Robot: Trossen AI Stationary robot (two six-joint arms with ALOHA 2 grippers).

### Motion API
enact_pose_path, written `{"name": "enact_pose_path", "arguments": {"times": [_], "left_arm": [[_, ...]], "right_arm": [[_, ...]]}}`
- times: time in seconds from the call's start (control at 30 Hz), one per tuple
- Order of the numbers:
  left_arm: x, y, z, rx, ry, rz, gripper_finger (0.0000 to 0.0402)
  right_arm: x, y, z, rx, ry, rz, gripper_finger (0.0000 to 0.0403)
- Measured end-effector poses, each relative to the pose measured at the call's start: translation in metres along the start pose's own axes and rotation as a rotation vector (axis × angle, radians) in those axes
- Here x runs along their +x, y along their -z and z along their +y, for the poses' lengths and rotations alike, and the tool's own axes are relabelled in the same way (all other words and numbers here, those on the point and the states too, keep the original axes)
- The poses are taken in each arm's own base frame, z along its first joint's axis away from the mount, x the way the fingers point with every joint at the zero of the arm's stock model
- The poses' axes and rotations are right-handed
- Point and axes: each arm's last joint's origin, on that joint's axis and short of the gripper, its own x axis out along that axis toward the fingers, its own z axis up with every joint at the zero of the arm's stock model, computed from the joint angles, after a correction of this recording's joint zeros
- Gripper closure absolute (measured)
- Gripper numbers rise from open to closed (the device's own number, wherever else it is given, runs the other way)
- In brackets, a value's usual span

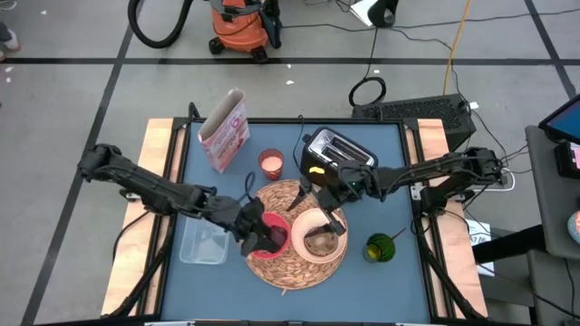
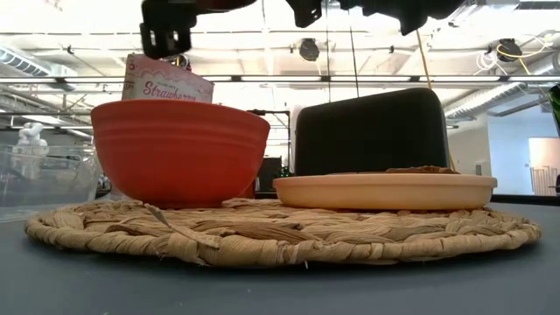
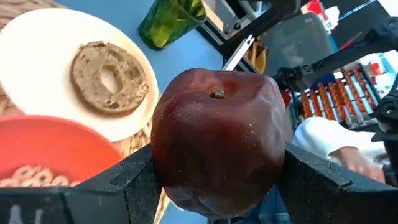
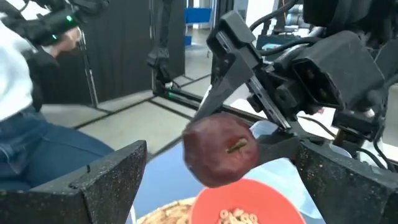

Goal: Arrange a breakfast setting
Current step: Put the apple from the transparent bin to the top left of the orange plate on the placemat

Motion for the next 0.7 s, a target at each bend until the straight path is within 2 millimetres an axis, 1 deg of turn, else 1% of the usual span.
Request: {"name": "enact_pose_path", "arguments": {"times": [0.17,0.33,0.7], "left_arm": [[0.016,-0.004,0.006,-0.006,0.037,-0.021,0.0135],[0.028,-0.007,0.012,-0.018,0.068,-0.039,0.0135],[0.040,-0.014,0.021,-0.024,0.096,-0.091,0.0135]], "right_arm": [[0.000,0.003,0.001,-0.041,-0.007,0.028,0.0007],[0.000,0.006,0.002,-0.029,-0.010,0.051,0.0007],[0.000,0.012,0.003,0.002,-0.018,0.111,0.0007]]}}
